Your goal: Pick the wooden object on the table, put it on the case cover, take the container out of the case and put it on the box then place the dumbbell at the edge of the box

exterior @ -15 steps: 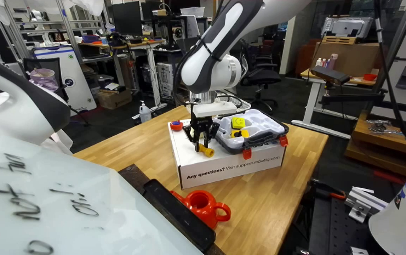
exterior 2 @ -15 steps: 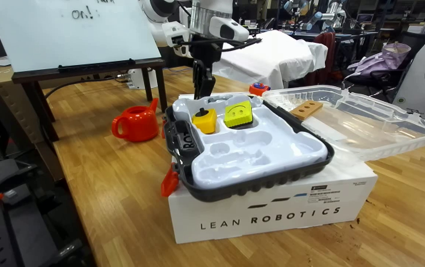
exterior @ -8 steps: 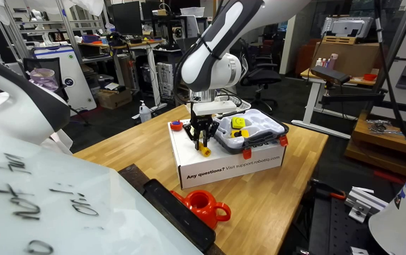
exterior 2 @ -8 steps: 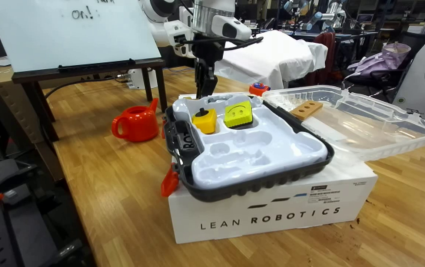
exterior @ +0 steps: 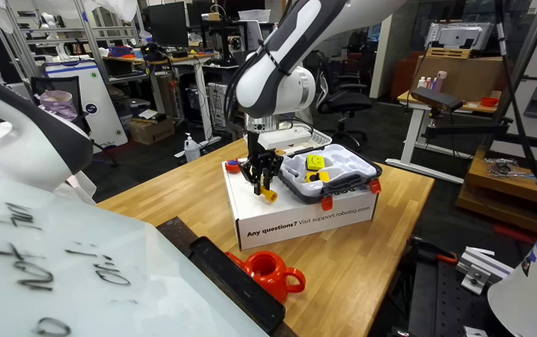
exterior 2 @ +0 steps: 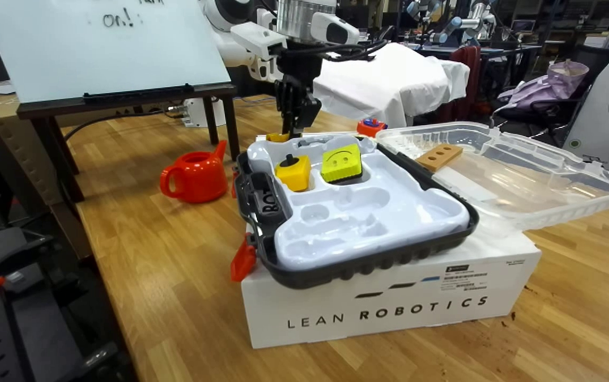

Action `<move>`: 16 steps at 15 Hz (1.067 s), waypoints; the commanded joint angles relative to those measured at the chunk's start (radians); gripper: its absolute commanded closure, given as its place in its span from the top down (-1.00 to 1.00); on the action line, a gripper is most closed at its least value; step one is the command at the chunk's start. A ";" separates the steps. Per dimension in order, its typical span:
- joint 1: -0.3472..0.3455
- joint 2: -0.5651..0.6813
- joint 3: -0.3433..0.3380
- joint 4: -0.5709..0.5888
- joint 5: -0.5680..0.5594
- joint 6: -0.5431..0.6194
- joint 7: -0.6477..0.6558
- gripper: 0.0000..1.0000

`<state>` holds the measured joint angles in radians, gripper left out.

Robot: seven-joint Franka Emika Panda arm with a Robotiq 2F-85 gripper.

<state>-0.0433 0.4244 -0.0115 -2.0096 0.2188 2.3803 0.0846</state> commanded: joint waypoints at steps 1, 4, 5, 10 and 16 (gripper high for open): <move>-0.008 -0.003 0.009 0.029 -0.077 -0.074 -0.122 -0.85; -0.026 0.007 0.031 0.067 -0.095 -0.154 -0.263 -0.85; -0.030 0.011 0.036 0.084 -0.095 -0.183 -0.314 -0.85; -0.023 0.042 0.040 0.166 -0.151 -0.279 -0.482 -0.85; -0.036 0.085 0.064 0.227 -0.147 -0.331 -0.595 -0.85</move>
<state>-0.0479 0.4836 0.0218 -1.8298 0.0783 2.1078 -0.4583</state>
